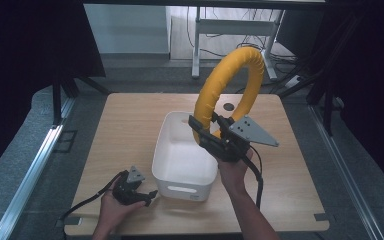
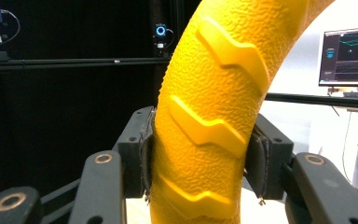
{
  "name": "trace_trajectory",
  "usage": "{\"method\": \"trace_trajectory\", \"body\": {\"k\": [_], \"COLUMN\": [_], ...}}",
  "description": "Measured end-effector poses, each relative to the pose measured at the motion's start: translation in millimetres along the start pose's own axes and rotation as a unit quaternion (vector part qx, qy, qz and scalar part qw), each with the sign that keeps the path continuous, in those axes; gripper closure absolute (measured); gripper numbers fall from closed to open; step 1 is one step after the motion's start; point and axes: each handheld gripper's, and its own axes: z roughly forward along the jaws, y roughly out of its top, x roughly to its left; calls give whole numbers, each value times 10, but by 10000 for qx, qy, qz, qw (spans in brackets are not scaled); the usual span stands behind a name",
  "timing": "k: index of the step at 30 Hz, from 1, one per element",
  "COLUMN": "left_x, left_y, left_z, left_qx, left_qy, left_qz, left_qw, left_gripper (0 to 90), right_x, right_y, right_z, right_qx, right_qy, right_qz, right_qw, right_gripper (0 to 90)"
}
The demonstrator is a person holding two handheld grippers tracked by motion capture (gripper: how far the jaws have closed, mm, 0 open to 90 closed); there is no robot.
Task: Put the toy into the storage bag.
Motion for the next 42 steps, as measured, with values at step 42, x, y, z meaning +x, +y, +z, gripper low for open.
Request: {"method": "trace_trajectory", "body": {"k": [42], "left_x": [0], "left_y": [0], "left_z": [-5], "left_qx": [-18], "left_qy": [-31], "left_qz": [-13], "left_qw": [10000], "left_gripper": [197], "right_x": [420], "right_y": [-215], "right_z": [385], "right_qx": [-37], "right_qy": [380], "right_qz": [325], "right_qw": [9987], "right_gripper": [492]}}
